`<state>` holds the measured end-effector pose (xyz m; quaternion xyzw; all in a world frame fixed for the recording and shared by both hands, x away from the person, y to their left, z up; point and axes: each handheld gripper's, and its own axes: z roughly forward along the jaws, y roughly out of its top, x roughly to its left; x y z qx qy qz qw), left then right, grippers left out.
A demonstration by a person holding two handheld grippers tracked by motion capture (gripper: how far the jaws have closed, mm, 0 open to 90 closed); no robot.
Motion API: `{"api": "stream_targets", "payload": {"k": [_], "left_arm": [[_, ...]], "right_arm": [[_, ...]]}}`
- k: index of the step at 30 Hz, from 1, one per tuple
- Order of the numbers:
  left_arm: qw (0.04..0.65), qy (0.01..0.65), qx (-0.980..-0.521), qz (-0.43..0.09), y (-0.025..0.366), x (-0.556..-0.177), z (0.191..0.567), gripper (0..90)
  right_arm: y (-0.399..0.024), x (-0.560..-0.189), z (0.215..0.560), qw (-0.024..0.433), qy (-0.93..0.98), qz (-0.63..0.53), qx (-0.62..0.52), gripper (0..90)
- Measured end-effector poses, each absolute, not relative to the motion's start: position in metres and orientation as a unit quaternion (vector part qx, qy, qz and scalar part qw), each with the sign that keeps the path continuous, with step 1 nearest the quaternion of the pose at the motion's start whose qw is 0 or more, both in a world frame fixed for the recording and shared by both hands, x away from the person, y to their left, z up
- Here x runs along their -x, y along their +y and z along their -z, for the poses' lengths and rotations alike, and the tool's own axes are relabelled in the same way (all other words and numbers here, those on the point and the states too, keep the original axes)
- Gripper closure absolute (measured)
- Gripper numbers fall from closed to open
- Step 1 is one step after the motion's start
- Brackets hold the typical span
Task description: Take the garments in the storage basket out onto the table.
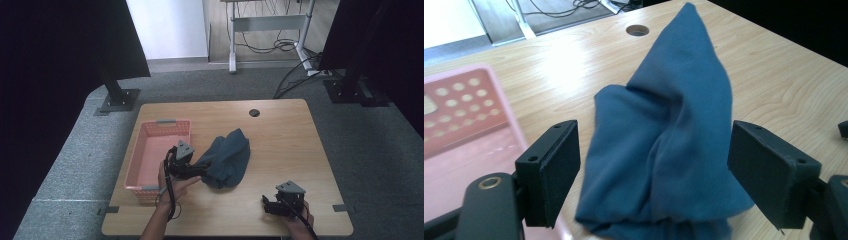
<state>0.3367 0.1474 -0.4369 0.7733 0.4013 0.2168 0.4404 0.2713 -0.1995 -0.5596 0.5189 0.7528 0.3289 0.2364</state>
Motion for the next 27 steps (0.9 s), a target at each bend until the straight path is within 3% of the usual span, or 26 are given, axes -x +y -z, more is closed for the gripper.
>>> {"api": "stream_targets", "payload": {"k": [15,27], "left_arm": [[0.451,0.396,-0.766,-0.232,0.180,-0.313,0.435,21.5],[0.440,0.419,-0.759,-0.235,0.217,-0.296,0.456,21.5]], "right_arm": [[-0.200,-0.272,0.560,0.234,0.752,-0.329,-0.521,8.3],[-0.200,-0.272,0.560,0.233,0.752,-0.329,-0.522,8.3]]}}
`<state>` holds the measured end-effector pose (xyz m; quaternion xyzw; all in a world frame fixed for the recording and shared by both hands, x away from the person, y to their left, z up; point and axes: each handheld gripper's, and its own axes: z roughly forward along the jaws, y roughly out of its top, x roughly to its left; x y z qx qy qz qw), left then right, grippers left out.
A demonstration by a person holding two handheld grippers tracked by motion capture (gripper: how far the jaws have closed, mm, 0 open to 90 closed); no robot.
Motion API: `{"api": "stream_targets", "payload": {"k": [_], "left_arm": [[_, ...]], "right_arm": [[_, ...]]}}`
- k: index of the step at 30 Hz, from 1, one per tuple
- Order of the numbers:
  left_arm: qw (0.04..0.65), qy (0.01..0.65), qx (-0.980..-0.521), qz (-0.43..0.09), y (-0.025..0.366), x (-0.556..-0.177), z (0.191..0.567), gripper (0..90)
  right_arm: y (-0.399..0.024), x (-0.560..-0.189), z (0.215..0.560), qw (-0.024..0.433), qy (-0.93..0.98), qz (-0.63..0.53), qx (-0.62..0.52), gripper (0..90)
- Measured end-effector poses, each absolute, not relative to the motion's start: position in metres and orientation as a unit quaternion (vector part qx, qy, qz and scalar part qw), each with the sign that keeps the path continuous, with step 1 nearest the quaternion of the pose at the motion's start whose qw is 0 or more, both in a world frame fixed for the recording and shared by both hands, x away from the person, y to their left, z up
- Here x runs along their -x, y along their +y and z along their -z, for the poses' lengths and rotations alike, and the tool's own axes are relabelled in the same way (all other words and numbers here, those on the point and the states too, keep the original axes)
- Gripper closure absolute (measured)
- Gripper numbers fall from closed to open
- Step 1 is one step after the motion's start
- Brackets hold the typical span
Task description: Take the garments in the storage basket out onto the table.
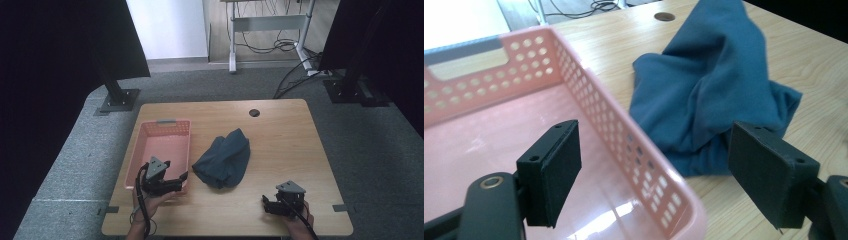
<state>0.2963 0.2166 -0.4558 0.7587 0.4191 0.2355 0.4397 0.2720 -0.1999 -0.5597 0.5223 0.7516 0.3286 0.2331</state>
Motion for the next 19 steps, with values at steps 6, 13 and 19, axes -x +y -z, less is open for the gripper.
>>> {"api": "stream_targets", "payload": {"k": [6,13,19], "left_arm": [[0.441,0.429,-0.753,-0.234,0.229,-0.291,0.462,21.5],[0.437,0.435,-0.751,-0.234,0.232,-0.290,0.467,21.5],[0.437,0.435,-0.752,-0.234,0.232,-0.291,0.468,21.5]], "right_arm": [[-0.200,-0.272,0.560,0.233,0.751,-0.329,-0.523,8.2],[-0.200,-0.272,0.560,0.234,0.751,-0.328,-0.523,8.2],[-0.200,-0.272,0.560,0.234,0.751,-0.328,-0.523,8.2]]}}
